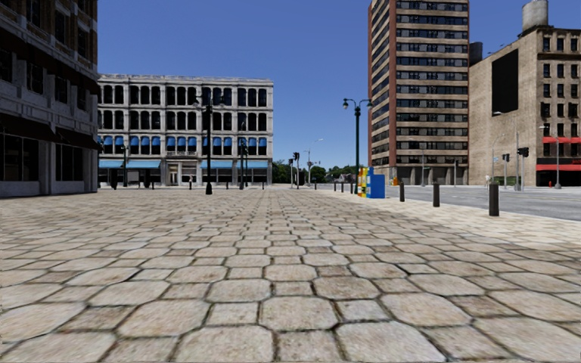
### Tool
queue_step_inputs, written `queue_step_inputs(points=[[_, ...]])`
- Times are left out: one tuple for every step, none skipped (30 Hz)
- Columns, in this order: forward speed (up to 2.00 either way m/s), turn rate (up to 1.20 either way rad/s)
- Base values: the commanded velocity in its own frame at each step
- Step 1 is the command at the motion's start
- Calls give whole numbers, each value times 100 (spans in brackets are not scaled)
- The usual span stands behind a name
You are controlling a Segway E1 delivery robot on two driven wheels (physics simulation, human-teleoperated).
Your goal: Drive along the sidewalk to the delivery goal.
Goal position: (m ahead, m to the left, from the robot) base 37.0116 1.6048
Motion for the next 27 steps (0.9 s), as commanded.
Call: queue_step_inputs(points=[[200, 0], [200, 0], [200, 0], [200, 0], [200, 0], [200, 0], [200, 0], [200, 0], [200, 0], [200, 0], [200, 0], [200, 0], [200, 0], [200, 0], [200, 0], [200, 0], [200, 0], [200, 0], [200, 0], [200, 0], [200, 0], [200, 0], [200, 0], [200, 0], [200, 0], [200, 0], [200, 0]])
